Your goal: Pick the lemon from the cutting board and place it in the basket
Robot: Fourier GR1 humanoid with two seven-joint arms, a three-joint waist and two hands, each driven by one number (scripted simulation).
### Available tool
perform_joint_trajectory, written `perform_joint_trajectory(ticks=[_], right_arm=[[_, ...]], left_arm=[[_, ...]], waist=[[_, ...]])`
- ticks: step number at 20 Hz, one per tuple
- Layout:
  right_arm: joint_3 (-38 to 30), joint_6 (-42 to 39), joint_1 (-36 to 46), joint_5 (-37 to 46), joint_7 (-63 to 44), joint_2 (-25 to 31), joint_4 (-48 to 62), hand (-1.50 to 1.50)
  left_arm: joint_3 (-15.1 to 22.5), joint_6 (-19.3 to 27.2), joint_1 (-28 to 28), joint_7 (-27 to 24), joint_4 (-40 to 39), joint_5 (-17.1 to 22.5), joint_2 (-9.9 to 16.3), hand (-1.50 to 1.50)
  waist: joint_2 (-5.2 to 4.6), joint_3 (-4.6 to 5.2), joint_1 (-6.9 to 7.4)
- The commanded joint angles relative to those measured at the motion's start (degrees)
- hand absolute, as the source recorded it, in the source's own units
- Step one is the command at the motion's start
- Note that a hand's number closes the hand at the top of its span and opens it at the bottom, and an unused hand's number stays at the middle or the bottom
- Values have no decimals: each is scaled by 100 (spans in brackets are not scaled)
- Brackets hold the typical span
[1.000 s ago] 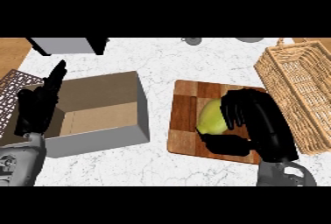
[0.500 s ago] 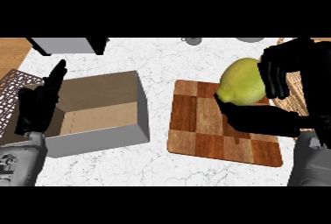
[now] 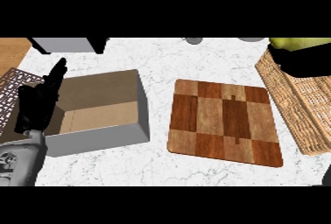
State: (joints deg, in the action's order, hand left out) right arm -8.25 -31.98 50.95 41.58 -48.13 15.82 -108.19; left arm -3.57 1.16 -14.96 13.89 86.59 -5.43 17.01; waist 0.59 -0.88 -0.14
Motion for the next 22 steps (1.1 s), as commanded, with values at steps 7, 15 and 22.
perform_joint_trajectory(ticks=[7,15,22], right_arm=[[-604,-621,-62,230,883,1807,1606,150],[-955,304,-811,255,2796,2437,2741,150],[-1041,448,-839,188,3658,2721,3596,150]], left_arm=[[104,-113,358,277,-267,62,-244,0],[138,-143,196,65,-557,8,-383,0],[48,-238,224,-23,-583,-10,-323,0]], waist=[[-94,87,25],[-143,79,14],[-119,87,74]])
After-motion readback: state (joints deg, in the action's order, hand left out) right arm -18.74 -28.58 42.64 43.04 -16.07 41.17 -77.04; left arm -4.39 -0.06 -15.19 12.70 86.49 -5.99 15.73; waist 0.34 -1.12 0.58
